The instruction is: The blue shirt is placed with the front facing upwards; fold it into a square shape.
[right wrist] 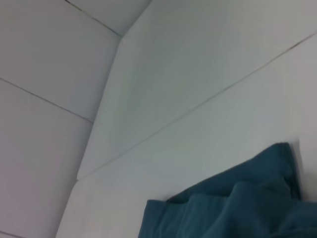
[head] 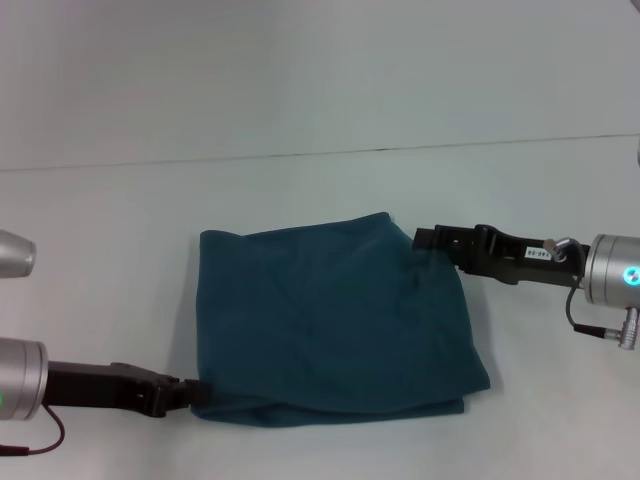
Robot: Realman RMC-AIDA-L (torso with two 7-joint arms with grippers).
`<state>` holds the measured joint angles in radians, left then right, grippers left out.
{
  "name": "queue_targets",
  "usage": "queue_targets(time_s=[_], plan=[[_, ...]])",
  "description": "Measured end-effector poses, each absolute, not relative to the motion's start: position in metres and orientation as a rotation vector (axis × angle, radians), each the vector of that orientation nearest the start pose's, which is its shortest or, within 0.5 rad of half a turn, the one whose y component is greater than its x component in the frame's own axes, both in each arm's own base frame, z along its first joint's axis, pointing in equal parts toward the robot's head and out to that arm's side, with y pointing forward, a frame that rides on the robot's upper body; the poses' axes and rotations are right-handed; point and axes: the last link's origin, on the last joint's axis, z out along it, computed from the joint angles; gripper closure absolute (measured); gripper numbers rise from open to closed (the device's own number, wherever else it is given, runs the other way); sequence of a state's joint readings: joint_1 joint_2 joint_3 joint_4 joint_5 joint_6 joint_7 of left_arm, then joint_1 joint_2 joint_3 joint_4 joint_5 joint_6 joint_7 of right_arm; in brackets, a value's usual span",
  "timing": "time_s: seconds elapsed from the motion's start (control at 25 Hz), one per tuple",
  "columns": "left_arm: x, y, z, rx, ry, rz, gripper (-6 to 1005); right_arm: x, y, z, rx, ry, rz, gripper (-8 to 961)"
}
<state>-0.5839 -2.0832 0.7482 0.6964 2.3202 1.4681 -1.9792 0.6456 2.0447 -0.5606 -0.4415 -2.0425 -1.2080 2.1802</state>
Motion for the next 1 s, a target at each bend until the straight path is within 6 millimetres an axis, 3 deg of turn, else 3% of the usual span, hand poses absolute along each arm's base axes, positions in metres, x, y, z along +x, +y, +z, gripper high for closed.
queue_targets(time_s=[0.68, 0.88, 1.0], plan=[[-0.281, 0.335, -0.019, -2.649, -1.358, -0.262, 987, 0.291, 0.381, -0.014, -2.009, 1.784, 0.773, 474], [-0.281, 0.335, -0.018, -2.645, -1.360, -0.265, 986, 0.298, 0.373, -0.015, -2.042, 1.769, 0.740, 709], [-0.281, 0.335, -0.018, -2.644, -1.360, -0.265, 986, 0.303, 0.367, -0.013, -2.050, 1.775, 0.730, 770]])
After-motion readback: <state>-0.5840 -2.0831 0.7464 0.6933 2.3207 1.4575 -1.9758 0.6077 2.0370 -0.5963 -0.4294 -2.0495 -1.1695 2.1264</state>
